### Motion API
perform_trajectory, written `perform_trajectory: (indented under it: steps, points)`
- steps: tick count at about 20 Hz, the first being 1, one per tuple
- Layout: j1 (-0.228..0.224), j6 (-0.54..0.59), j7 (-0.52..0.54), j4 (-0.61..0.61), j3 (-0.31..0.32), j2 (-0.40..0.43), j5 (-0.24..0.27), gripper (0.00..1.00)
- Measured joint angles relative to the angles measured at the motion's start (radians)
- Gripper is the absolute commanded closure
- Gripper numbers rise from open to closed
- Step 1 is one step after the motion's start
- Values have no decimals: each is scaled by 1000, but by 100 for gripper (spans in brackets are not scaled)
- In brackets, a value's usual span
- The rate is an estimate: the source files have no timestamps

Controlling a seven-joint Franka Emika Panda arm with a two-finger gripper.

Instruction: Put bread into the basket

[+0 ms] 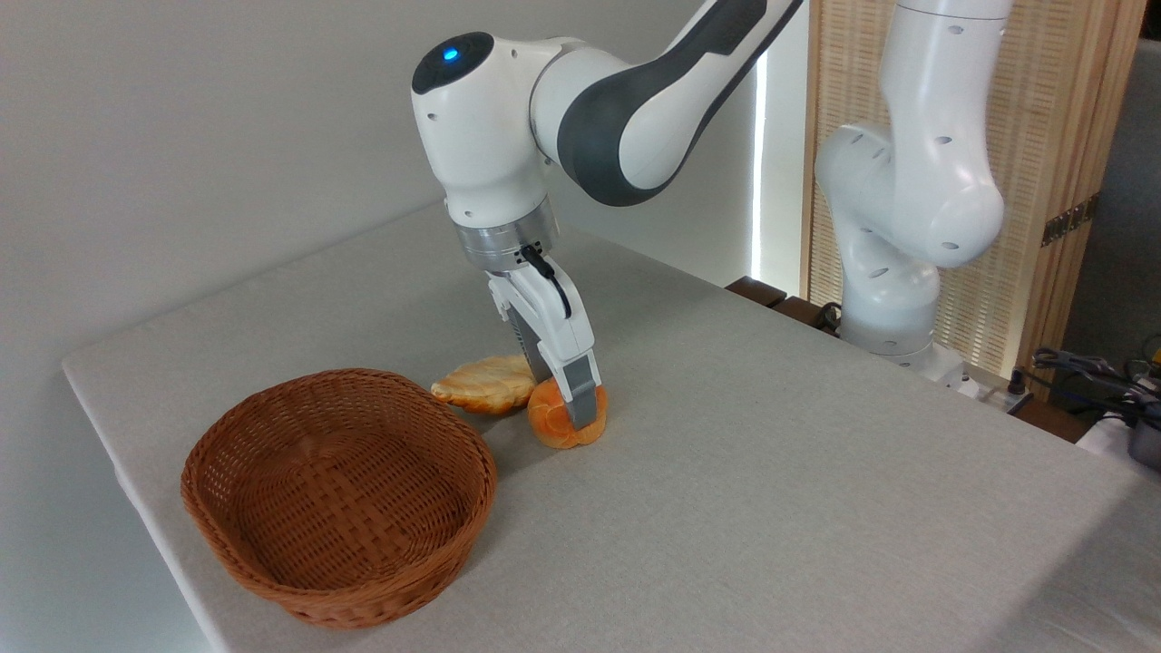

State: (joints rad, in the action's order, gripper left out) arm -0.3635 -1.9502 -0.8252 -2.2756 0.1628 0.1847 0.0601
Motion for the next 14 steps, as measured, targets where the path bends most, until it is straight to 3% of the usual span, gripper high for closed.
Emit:
perform_trajectory:
  steps: [14]
  points:
    - [0,0,-3,-1,0,-10,-8,0]
